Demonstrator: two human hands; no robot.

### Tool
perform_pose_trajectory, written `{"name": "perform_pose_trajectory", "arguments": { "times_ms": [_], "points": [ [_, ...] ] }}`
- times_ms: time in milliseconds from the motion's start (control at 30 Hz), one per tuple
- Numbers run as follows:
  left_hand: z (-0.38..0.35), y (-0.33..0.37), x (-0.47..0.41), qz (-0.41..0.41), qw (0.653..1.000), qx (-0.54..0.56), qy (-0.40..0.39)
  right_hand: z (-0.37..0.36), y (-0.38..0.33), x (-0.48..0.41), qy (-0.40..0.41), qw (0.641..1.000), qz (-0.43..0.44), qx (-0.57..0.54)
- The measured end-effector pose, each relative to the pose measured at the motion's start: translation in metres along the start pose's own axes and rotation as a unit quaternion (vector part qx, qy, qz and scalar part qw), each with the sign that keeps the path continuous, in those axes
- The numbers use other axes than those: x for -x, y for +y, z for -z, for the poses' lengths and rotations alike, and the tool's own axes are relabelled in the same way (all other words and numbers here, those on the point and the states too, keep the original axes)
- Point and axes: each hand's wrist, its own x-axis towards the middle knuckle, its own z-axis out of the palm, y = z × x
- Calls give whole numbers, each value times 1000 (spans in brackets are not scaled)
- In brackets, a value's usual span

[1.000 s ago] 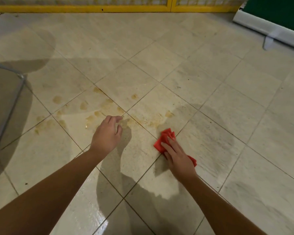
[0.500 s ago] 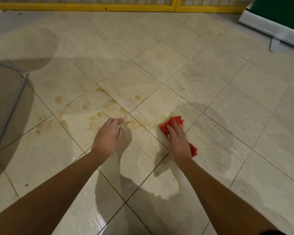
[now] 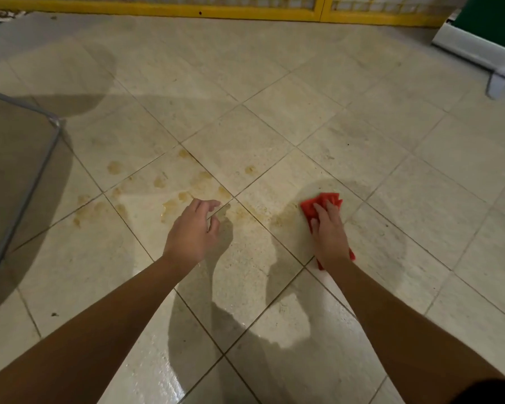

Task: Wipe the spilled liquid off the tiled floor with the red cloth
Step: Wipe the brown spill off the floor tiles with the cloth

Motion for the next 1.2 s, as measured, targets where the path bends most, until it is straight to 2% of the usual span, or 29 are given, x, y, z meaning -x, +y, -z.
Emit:
{"name": "perform_pose_trajectory", "arguments": {
  "times_ms": [167, 267, 333, 400, 533, 667, 767, 900, 967, 1067, 1200],
  "points": [
    [4, 6, -2, -2, 1000, -4, 3, -31, -49, 23, -105, 983, 142, 42],
    [6, 8, -2, -4, 1000, 4, 10, -29, -43, 58, -143, 968, 200, 38],
    [8, 7, 0, -2, 1000, 4, 9, -17, -25, 65, -140, 963, 226, 49],
    [11, 4, 1, 1, 1000, -3, 8, -6, -6, 57, -102, 970, 213, 56],
    [16, -5, 2, 8, 1000, -13, 10, -4, -3, 17, -42, 994, 98, 28],
    [19, -13, 2, 12, 1000, -21, 9, -21, -42, -7, -57, 997, 49, 33],
    [20, -15, 2, 19, 1000, -18, 15, -36, -71, 13, -79, 994, 64, 35],
    [18, -14, 2, 21, 1000, -12, 12, -37, -62, 49, -134, 973, 185, 40],
    [17, -17, 2, 23, 1000, -10, 12, -24, -41, 52, -140, 963, 219, 66],
    [17, -24, 2, 29, 999, -1, 18, -5, -16, 42, -104, 973, 192, 72],
    [18, -37, 8, 38, 999, 0, 23, -12, -25, 8, -40, 996, 81, 26]
  ]
}}
